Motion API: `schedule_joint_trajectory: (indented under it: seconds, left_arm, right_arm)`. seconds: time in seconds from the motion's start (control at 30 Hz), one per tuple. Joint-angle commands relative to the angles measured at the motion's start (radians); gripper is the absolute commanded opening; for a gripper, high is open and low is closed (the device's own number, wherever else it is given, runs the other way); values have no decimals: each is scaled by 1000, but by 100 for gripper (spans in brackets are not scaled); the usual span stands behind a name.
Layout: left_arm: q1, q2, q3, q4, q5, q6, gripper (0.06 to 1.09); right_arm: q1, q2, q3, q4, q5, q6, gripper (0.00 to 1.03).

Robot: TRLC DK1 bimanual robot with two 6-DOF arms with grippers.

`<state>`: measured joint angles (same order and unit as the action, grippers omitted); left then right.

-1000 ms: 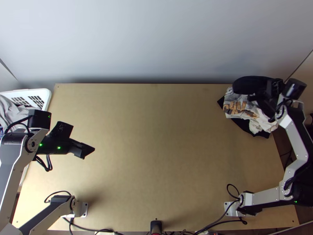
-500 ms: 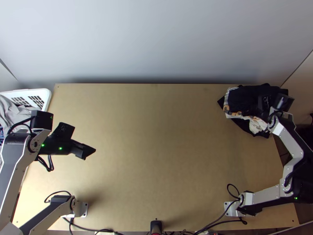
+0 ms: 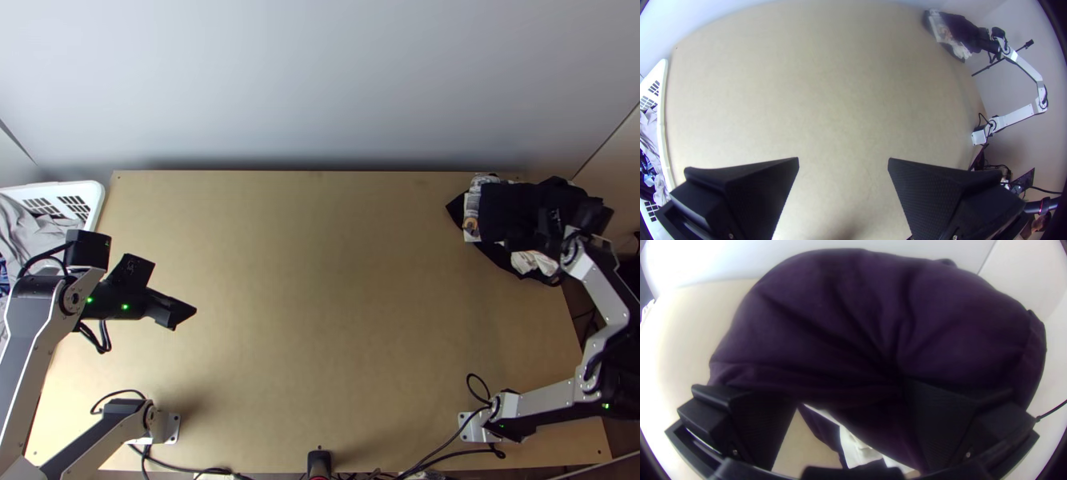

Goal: Fold the t-shirt

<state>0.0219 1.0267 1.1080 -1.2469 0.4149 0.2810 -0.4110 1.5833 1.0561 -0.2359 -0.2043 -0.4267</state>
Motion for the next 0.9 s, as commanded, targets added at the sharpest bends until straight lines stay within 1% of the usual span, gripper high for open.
schedule_joint_trajectory:
  seconds: [0.0, 0.13, 0.37, 0.6, 0.73, 0.87]
  left_arm:
    - [0, -2, -11, 7, 1, -5, 103]
    - [-4, 1, -11, 17, 5, -14, 103]
    - [-4, 1, -11, 24, 7, -20, 103]
    - [-4, -8, -22, 24, 5, -22, 103]
    - [3, -16, -22, 24, 5, -20, 103]
    - [4, -17, -27, 24, 5, -19, 103]
  right_arm:
    - [15, -120, 71, -109, -60, 14, 99]
    - [54, -160, 119, -160, -67, 32, 99]
    - [86, -177, 191, -215, -78, 62, 99]
    - [129, -171, 265, -223, -78, 85, 99]
    - [129, -148, 252, -220, -76, 69, 99]
    - [75, -85, 240, -192, -76, 69, 99]
